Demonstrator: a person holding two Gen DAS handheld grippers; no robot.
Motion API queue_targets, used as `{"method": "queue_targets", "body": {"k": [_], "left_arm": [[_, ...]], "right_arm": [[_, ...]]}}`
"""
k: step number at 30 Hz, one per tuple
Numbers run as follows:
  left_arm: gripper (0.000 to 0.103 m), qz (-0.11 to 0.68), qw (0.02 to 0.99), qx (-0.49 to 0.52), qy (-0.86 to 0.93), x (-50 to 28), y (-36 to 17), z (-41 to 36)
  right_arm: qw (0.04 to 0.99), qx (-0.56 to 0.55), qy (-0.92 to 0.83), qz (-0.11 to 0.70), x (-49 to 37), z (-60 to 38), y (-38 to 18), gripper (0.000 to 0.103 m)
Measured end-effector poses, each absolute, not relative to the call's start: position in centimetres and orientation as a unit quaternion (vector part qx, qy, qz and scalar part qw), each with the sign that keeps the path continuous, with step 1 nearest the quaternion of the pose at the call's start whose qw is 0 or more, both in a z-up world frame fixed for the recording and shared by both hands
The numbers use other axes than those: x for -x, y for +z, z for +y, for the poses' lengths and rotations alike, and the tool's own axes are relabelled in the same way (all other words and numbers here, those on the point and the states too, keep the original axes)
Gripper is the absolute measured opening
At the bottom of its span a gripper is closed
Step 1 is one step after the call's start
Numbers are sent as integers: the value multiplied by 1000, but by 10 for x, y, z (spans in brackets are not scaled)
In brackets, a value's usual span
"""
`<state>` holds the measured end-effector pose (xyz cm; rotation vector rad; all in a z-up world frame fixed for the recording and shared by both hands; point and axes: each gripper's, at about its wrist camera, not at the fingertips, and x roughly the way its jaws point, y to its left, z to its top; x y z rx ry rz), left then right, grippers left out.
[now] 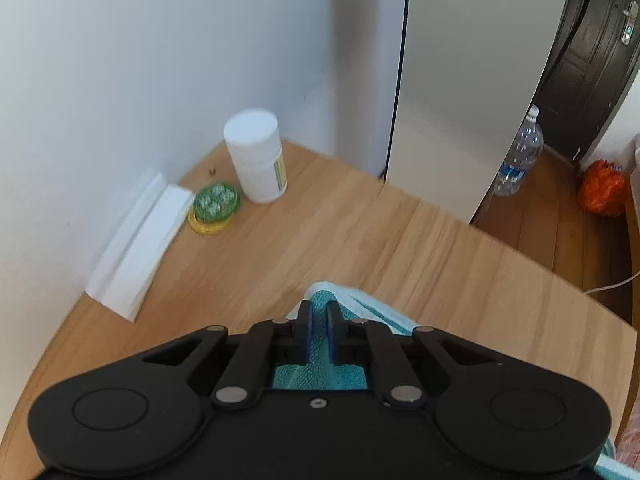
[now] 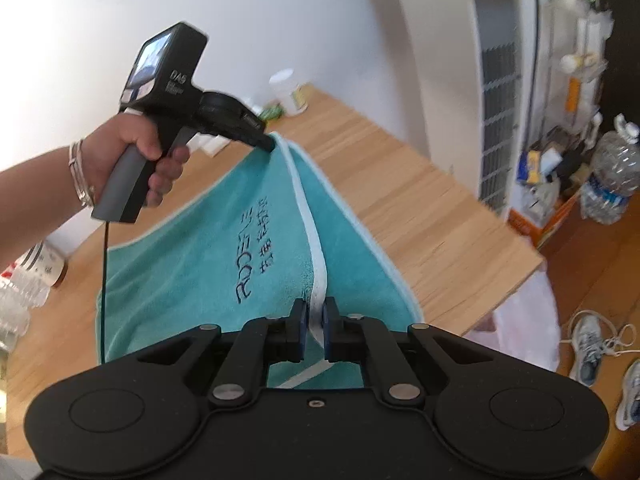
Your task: Fold towel
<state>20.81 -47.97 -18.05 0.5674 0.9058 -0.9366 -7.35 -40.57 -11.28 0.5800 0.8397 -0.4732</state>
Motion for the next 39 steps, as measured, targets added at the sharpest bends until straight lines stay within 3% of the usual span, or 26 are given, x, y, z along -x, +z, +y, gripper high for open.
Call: {"method": "queue_targets", "body": {"k": [11,13,14,18,21,26,37,39], "left_arm": [[9,384,760,-268,-451,-182,-191,-510],[19,380,761,-280,-444,-179,-197,-516],[31,383,763,-285,-436,-179,-200,-518],[39,389,774,-281,-414,-188,-195,-509],[45,389,780,-273,-406,-197,-180,-480],[54,410,797,-257,-361,-215,-153,-395],[56,464,839,-223,-174,-247,-178,-267],[61,477,840,-203,-163,-253,-183,-252]], "right_arm": [[792,-267,-311,453,74,-413,-142,7],[781,-264,-327,463,74,-414,-148,7],[778,-262,-330,466,74,-414,-149,8],[764,-222,-358,489,70,-416,-157,14],[768,-197,-359,492,70,-415,-153,19],[798,-174,-335,470,77,-429,-135,41],[841,-150,-215,473,16,-450,-125,42],[844,-147,-198,476,8,-446,-126,42]]}}
